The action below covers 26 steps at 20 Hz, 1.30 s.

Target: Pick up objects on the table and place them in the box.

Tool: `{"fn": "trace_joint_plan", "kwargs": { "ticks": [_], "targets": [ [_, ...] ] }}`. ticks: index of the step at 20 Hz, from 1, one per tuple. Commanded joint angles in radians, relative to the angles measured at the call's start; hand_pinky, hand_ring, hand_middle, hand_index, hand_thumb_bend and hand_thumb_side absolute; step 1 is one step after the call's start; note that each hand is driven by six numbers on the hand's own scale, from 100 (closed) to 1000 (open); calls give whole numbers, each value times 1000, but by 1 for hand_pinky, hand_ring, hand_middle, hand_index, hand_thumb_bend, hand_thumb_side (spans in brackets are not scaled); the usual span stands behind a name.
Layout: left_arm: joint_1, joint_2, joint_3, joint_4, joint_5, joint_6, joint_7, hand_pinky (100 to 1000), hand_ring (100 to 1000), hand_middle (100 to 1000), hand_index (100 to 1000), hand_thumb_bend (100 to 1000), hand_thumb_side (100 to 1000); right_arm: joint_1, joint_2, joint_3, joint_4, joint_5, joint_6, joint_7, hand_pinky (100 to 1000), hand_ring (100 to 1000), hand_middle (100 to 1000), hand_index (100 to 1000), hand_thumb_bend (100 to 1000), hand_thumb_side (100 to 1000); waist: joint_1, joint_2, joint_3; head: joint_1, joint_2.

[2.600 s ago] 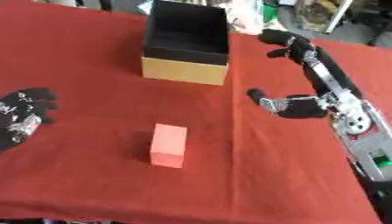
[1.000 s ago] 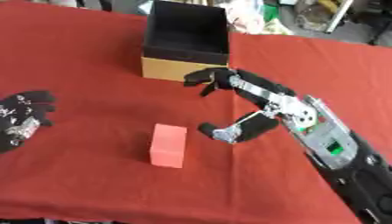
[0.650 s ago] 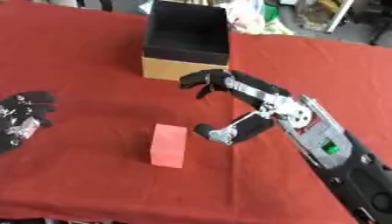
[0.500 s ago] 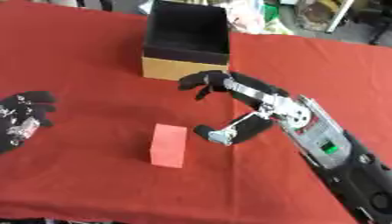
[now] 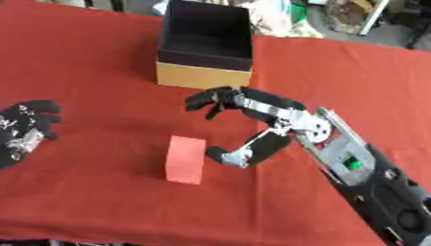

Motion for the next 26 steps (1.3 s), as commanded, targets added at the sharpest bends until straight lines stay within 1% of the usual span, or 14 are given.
{"fn": "trace_joint_plan", "kwargs": {
  "ticks": [1, 10, 14, 21, 26],
  "targets": [
    [-13, 8, -1, -11, -1, 0, -4, 734, 848, 798, 875, 100, 403, -14, -4, 2, 0, 9, -2, 11, 773, 908, 839, 947, 266, 218, 7, -12, 1, -5, -8],
    [-13, 8, -2, -11, -1, -1, -5, 735, 849, 799, 875, 100, 403, -17, 12, 21, 8, 66, -9, 31, 777, 909, 843, 949, 278, 223, 8, -12, 0, -6, -8],
    [-13, 8, -2, -10, -1, 0, -6, 735, 849, 799, 875, 100, 404, -18, 16, 27, 11, 100, -4, 43, 778, 909, 847, 950, 284, 241, 8, -12, -1, -7, -8],
    [-13, 8, -3, -10, -1, 0, -7, 735, 850, 799, 875, 100, 405, -18, 24, 31, 18, 174, 28, 78, 782, 907, 855, 951, 306, 287, 7, -11, 0, -7, -7],
    [-13, 7, -4, -10, -1, 0, -8, 735, 850, 799, 875, 100, 406, -16, 31, 30, 20, 220, 54, 80, 781, 905, 854, 950, 316, 301, 8, -11, 1, -8, -7]
  ]
}}
